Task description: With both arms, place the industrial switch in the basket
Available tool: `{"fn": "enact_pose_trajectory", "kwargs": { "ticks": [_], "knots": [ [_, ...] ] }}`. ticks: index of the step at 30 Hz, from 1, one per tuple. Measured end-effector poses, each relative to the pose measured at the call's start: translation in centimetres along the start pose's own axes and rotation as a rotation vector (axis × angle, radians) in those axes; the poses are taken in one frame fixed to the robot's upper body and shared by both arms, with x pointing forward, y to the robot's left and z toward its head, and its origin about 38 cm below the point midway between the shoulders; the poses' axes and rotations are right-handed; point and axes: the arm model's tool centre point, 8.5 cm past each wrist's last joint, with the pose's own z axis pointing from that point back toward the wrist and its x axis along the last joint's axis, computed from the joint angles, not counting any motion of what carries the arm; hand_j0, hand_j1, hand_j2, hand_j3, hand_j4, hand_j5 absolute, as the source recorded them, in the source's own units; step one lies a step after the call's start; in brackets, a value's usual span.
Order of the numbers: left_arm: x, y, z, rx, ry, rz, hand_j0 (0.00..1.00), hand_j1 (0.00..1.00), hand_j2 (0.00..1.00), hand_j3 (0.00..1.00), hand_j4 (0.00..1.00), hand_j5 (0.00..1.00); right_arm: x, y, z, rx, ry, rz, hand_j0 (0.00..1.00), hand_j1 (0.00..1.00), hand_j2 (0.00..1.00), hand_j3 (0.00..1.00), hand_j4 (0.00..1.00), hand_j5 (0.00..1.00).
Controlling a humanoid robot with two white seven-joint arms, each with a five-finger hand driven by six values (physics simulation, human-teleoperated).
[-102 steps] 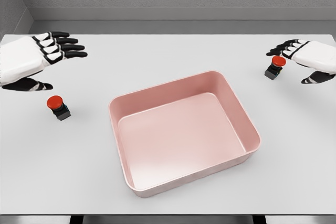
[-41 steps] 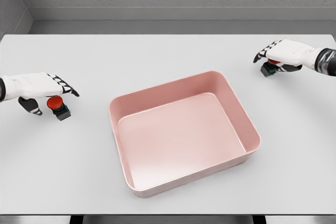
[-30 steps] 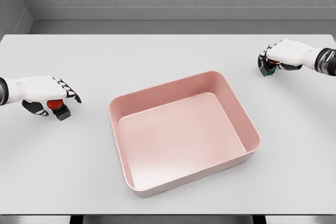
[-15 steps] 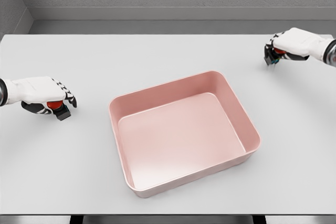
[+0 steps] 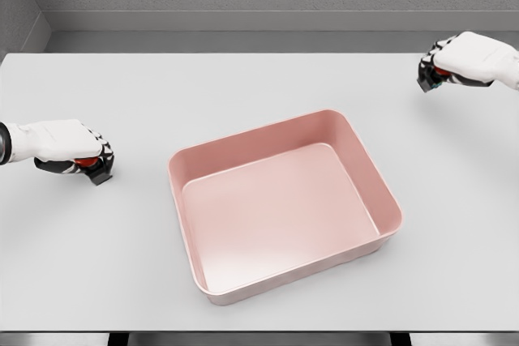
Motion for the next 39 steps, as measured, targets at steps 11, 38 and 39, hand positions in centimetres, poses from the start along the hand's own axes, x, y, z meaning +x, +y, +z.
{"fn": "enact_pose_trajectory", "kwargs": {
  "ticks": [11, 38, 39],
  "knots": [
    [0.3, 3.2, 1.9, 0.062, -0.108, -0.098, 0.40, 0.40, 0.40, 0.40, 0.40, 0.40, 1.3, -1.3, 2.7, -0.055, -0.045, 0.012, 0.47, 0.47, 0.47, 0.47, 0.47, 0.47],
    [7.0, 15.1, 5.4, 0.355, -0.404, -0.222, 0.42, 0.42, 0.42, 0.42, 0.42, 0.42, 6.5, -4.3, 5.3, -0.194, -0.170, 0.063, 0.47, 0.47, 0.47, 0.47, 0.47, 0.47],
    [7.4, 15.3, 5.2, 0.357, -0.418, -0.228, 0.42, 0.42, 0.42, 0.42, 0.42, 0.42, 6.7, -4.5, 5.4, -0.200, -0.177, 0.067, 0.47, 0.47, 0.47, 0.47, 0.47, 0.47]
  ]
}}
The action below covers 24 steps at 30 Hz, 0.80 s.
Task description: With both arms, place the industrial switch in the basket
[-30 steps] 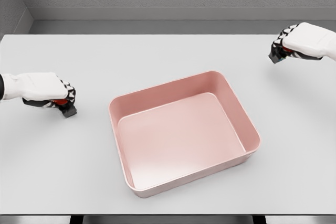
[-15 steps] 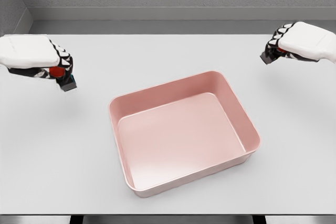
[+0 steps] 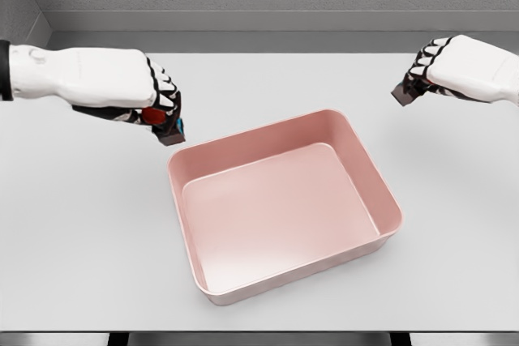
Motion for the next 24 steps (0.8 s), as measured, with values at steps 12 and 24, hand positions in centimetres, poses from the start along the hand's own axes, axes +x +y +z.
{"fn": "enact_pose_trajectory", "kwargs": {
  "ticks": [12, 24],
  "knots": [
    [1.9, -1.6, -3.9, -0.034, -0.117, 0.026, 0.42, 0.42, 0.42, 0.42, 0.42, 0.42, 3.0, -0.7, -0.3, -0.015, -0.083, 0.023, 0.47, 0.47, 0.47, 0.47, 0.47, 0.47],
    [3.0, -3.6, -6.1, -0.099, -0.182, 0.051, 0.55, 0.55, 0.55, 0.55, 0.55, 0.55, 5.6, -1.2, -0.9, -0.046, -0.160, 0.015, 0.47, 0.47, 0.47, 0.47, 0.47, 0.47]
  ]
}}
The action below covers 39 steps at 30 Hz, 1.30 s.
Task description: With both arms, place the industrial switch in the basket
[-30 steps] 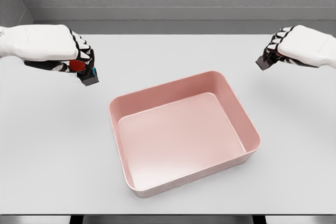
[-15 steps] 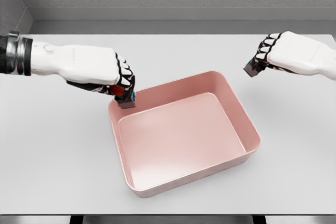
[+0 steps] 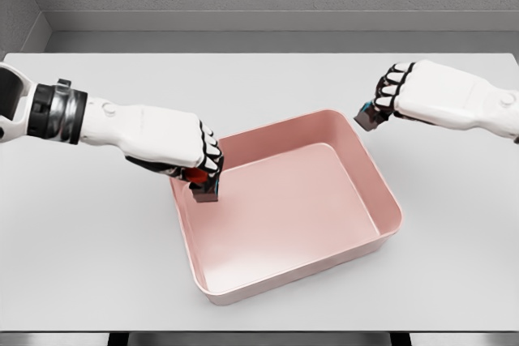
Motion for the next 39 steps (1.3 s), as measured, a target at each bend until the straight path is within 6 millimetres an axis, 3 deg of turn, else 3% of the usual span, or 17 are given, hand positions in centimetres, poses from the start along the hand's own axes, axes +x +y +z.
{"fn": "enact_pose_trajectory", "kwargs": {
  "ticks": [3, 7, 8, 18, 21, 25, 27, 30, 33, 39],
  "knots": [
    [0.1, 0.1, -0.4, 0.000, -0.010, -0.004, 0.61, 0.61, 0.61, 0.61, 0.61, 0.61, 0.5, 0.1, -0.3, -0.006, -0.013, -0.008, 0.47, 0.47, 0.47, 0.47, 0.47, 0.47],
    [0.2, 0.3, -0.6, 0.001, -0.016, -0.007, 0.88, 0.88, 0.88, 0.88, 0.88, 0.88, 1.0, 0.1, -1.1, -0.029, -0.032, -0.020, 0.47, 0.47, 0.47, 0.47, 0.47, 0.47],
    [0.2, 0.3, -0.6, 0.001, -0.017, -0.007, 0.91, 0.91, 0.91, 0.91, 0.91, 0.91, 1.1, 0.1, -1.3, -0.034, -0.036, -0.023, 0.47, 0.47, 0.47, 0.47, 0.47, 0.47],
    [0.2, 0.7, -0.9, 0.007, -0.024, -0.016, 1.00, 1.00, 1.00, 1.00, 1.00, 1.00, 2.2, 1.0, -2.5, -0.048, -0.066, -0.057, 0.49, 0.49, 0.49, 0.49, 0.49, 0.49],
    [-0.3, 1.0, 1.2, 0.033, 0.025, 0.002, 1.00, 1.00, 1.00, 1.00, 1.00, 1.00, 2.5, 1.5, -2.8, -0.048, -0.074, -0.071, 0.50, 0.50, 0.50, 0.50, 0.50, 0.50],
    [-2.6, 0.5, 6.3, 0.118, 0.147, 0.128, 1.00, 1.00, 1.00, 1.00, 1.00, 1.00, 3.1, 1.8, -3.5, -0.053, -0.091, -0.086, 0.53, 0.53, 0.53, 0.53, 0.53, 0.53],
    [-3.6, -1.4, 8.3, 0.153, 0.197, 0.230, 1.00, 1.00, 1.00, 1.00, 1.00, 1.00, 3.3, 1.9, -3.7, -0.058, -0.097, -0.091, 0.70, 0.70, 0.70, 0.70, 0.70, 0.70],
    [-4.9, -3.7, 10.6, 0.189, 0.265, 0.343, 1.00, 1.00, 1.00, 1.00, 1.00, 1.00, 3.6, 2.2, -4.1, -0.057, -0.109, -0.100, 0.84, 0.84, 0.84, 0.84, 0.84, 0.84],
    [-5.6, -5.5, 11.7, 0.202, 0.302, 0.409, 1.00, 1.00, 1.00, 1.00, 1.00, 1.00, 3.9, 2.4, -4.3, -0.056, -0.115, -0.106, 0.91, 0.91, 0.91, 0.91, 0.91, 0.91],
    [-6.1, -6.0, 12.2, 0.211, 0.323, 0.432, 1.00, 1.00, 1.00, 1.00, 1.00, 1.00, 3.9, 2.3, -4.4, -0.064, -0.117, -0.108, 0.96, 0.96, 0.96, 0.96, 0.96, 0.96]
  ]
}}
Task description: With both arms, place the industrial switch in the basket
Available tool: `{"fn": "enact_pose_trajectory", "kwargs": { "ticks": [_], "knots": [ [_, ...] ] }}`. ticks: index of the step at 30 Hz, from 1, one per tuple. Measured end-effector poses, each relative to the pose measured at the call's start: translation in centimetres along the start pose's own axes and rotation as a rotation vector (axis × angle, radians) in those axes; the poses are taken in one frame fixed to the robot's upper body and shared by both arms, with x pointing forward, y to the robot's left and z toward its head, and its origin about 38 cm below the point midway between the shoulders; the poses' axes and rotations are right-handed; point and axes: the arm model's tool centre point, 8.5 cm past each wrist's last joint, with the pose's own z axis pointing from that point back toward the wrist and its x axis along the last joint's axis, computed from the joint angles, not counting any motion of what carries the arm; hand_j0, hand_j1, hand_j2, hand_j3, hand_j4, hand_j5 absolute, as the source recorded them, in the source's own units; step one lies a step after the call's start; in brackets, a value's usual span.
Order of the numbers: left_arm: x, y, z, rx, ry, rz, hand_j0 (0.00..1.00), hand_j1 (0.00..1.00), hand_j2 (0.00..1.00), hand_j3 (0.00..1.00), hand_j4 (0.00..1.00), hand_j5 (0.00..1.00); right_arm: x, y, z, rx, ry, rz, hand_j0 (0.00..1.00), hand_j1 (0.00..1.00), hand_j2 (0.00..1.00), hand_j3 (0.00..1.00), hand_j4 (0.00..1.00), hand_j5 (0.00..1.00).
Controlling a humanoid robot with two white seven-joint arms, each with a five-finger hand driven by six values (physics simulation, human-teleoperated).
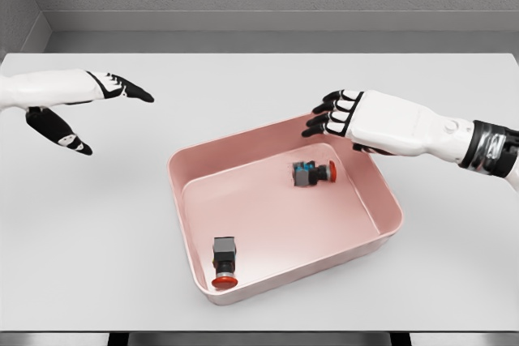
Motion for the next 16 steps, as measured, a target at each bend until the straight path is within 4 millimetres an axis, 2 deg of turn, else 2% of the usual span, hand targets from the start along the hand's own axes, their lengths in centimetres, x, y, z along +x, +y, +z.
{"fn": "enact_pose_trajectory", "kwargs": {
  "ticks": [1, 5, 10, 16],
  "knots": [
    [0.0, 0.0, 0.0, 0.001, 0.000, 0.001, 1.00, 1.00, 1.00, 1.00, 1.00, 1.00, 0.0, 0.0, 0.1, 0.000, 0.002, -0.003, 1.00, 1.00, 1.00, 1.00, 1.00, 1.00],
    [0.0, -0.3, -0.1, 0.002, -0.006, 0.020, 1.00, 1.00, 1.00, 1.00, 1.00, 1.00, -1.1, 0.3, 2.2, 0.019, 0.055, -0.017, 1.00, 1.00, 1.00, 1.00, 1.00, 1.00],
    [0.0, -0.4, -0.2, 0.000, -0.010, 0.026, 1.00, 1.00, 1.00, 1.00, 1.00, 1.00, -3.8, 0.3, 5.0, 0.020, 0.170, -0.027, 1.00, 1.00, 1.00, 1.00, 1.00, 1.00],
    [0.0, -0.4, -0.3, 0.000, -0.012, 0.026, 1.00, 1.00, 1.00, 1.00, 1.00, 1.00, -4.7, 0.1, 5.9, 0.018, 0.207, -0.026, 1.00, 1.00, 1.00, 1.00, 1.00, 1.00]
  ]
}}
